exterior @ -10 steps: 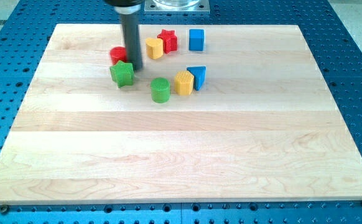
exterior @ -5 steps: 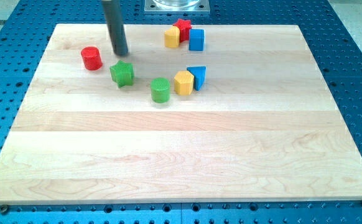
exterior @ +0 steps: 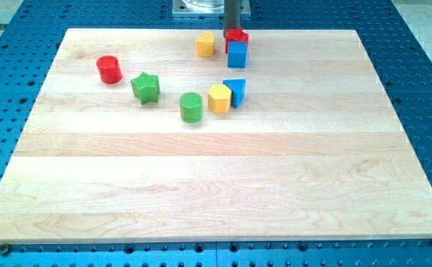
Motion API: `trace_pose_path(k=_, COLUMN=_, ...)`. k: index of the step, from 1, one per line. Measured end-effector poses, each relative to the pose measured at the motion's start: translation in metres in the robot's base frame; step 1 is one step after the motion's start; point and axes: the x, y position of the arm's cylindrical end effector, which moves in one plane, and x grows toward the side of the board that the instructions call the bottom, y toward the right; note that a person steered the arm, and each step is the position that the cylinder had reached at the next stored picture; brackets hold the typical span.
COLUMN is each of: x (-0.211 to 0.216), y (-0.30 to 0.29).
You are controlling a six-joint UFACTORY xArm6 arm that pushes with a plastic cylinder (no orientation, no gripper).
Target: Keep group of heartcube and red star diagonal to red circle
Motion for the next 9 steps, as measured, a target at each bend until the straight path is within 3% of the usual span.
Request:
trace_pose_path(k=1, x=0.006, y=0.042)
trace_pose_path(k=3, x=0.039, y=0.023)
trace_pose_path(k=4, x=0.081, y=0.033)
trace_pose_path(k=5, x=0.077, y=0.004)
trace_pose_path(k=7, x=0.071, y=0.006)
trace_pose_path(k=8, x=0.100, y=0.021)
trace_pose_path(k=9, x=0.108, y=-0.041)
